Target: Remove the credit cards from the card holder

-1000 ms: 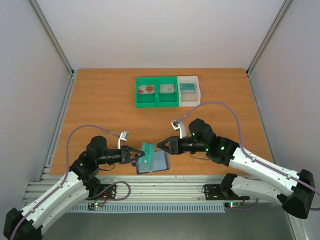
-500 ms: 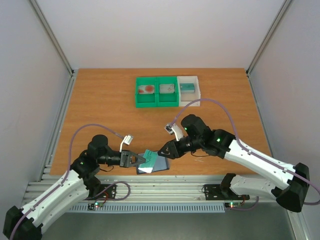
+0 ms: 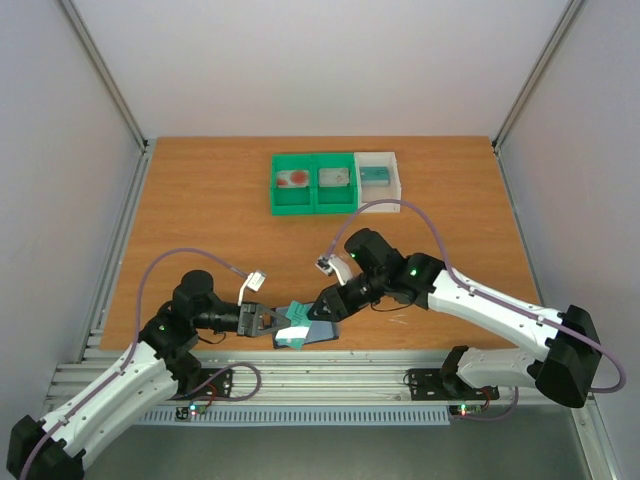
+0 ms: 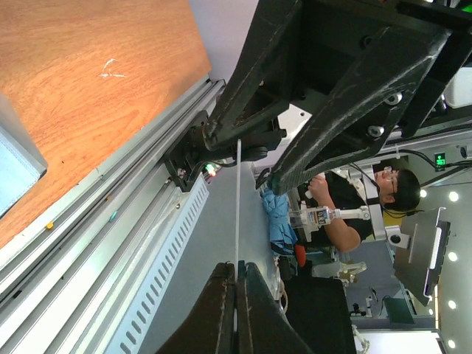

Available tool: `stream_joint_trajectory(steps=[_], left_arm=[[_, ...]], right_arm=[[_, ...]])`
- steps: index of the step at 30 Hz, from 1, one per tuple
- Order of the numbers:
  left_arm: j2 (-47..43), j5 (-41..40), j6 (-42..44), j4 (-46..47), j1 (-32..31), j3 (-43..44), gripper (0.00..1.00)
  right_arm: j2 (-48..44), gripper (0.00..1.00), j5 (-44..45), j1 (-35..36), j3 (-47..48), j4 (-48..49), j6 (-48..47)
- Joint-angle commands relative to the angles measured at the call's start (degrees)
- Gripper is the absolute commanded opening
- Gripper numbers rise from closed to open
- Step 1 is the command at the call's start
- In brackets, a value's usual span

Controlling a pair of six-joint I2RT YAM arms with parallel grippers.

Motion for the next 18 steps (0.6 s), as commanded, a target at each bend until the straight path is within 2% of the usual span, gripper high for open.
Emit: stream_joint_trajectory(steps=[1,10,15,17,18], left_arm=[[-0.7,1.6,1.0,2.6,-0.2,1.1,0.0],[-0.9,1.7,1.2,2.6,-0.2,0.7,0.0],[-1.0,1.1,1.7,2.6,-0.2,0.7,0.0],[-1.4,0.0,2.1,1.2,-0.2,1.0,0.07],[-1.7,-0.9,2.7,-0.3,-0.2,1.5,0.16]], right_arm=[[0.8,0.35,-2.6,0.0,1.7,1.2,-1.2],[1.8,0.17,-5.2,0.0,0.7,4.4,-0.6],[1.0,0.02,-5.0,0.0,0.0,5.3,-0.1],[-0.1,0.01,-3.8,0.0,-0.4,5.3,-0.2],[-0.6,0.01,-3.2,0.0,-0.6,5.2,-0.2]])
